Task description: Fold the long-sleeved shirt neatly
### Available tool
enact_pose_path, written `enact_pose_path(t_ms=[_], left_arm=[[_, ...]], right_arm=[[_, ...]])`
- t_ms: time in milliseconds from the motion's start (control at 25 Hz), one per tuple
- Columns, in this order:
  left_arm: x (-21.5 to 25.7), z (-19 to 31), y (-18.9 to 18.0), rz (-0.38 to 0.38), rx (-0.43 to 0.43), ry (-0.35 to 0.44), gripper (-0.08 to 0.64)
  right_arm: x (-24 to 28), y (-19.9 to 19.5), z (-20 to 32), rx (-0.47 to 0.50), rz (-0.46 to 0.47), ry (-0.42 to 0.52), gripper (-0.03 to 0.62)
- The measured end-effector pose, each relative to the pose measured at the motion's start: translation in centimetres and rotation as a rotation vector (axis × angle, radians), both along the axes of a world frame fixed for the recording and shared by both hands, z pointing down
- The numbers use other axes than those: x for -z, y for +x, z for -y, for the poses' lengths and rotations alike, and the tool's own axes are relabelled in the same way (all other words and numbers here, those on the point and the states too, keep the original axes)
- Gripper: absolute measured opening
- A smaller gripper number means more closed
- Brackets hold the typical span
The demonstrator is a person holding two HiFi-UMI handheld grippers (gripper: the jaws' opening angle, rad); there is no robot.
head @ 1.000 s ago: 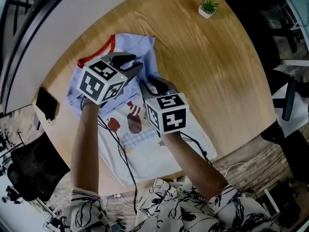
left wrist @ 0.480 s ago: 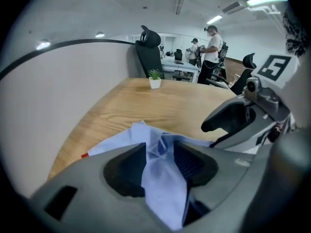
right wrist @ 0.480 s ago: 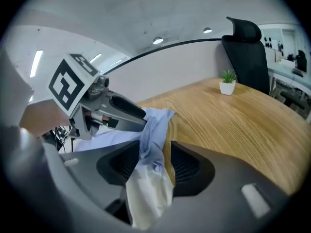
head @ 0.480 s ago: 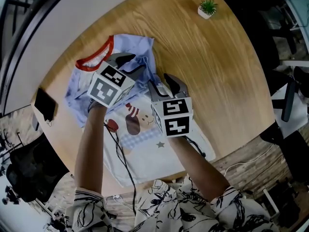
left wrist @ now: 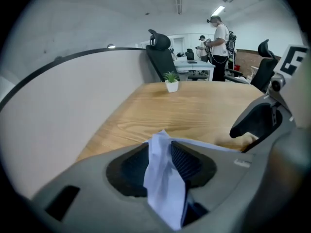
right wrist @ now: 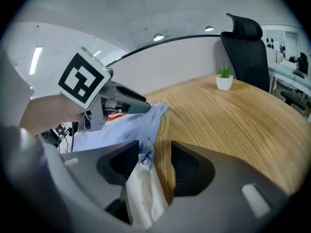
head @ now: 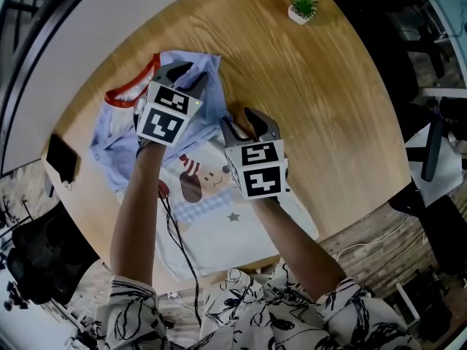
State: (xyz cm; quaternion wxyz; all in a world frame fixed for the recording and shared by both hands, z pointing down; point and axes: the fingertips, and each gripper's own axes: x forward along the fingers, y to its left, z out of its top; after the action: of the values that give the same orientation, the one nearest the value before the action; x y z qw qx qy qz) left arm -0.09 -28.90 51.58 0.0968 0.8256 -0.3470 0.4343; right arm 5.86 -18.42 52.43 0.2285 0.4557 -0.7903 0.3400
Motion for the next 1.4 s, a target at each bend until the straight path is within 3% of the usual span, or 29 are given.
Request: enact_pose_path(t_ms=[160, 280, 440, 600, 760, 1040, 1160, 1400], left_arm=[[6.7, -3.3, -0.7, -0.185, 0.058, 0.077, 0.171], [14.2, -8.6, -3.3, -0.297, 0.136, 0.198, 0.212], [19.7, -18.1, -8.3, -0.323, 0.258, 0.263, 0.260], [22.3, -27.3, -12.5, -0.339, 0.404, 0.296, 0.268], [23.1, -35.9, -16.1, -0.322, 0.505, 0.326, 0.268], [24.1, -48.9, -18.4, -0.305, 0.600, 0.385, 0.268], [22.2, -53.4, -18.7, -0.287, 0.621, 0.358, 0.268], [16.0, -59.7, -18.9, -0.319, 0.692, 0.277, 0.270]], right_arm=[[4.2, 0.6, -0.9, 0.077, 0.099, 0.053, 0.239], [8.7, 1.7, -3.1, 0.200, 0.136, 0.146, 0.268], [13.1, 4.0, -7.3, 0.317, 0.068, 0.280, 0.301], [15.4, 5.9, -11.7, 0.367, 0.015, 0.347, 0.318], [16.4, 7.8, -15.9, 0.344, -0.038, 0.382, 0.321], [16.3, 11.7, -23.6, 0.285, -0.105, 0.390, 0.322], [14.8, 13.3, -27.1, 0.268, -0.119, 0.360, 0.324], [10.9, 15.3, -32.4, 0.240, -0.153, 0.304, 0.324]])
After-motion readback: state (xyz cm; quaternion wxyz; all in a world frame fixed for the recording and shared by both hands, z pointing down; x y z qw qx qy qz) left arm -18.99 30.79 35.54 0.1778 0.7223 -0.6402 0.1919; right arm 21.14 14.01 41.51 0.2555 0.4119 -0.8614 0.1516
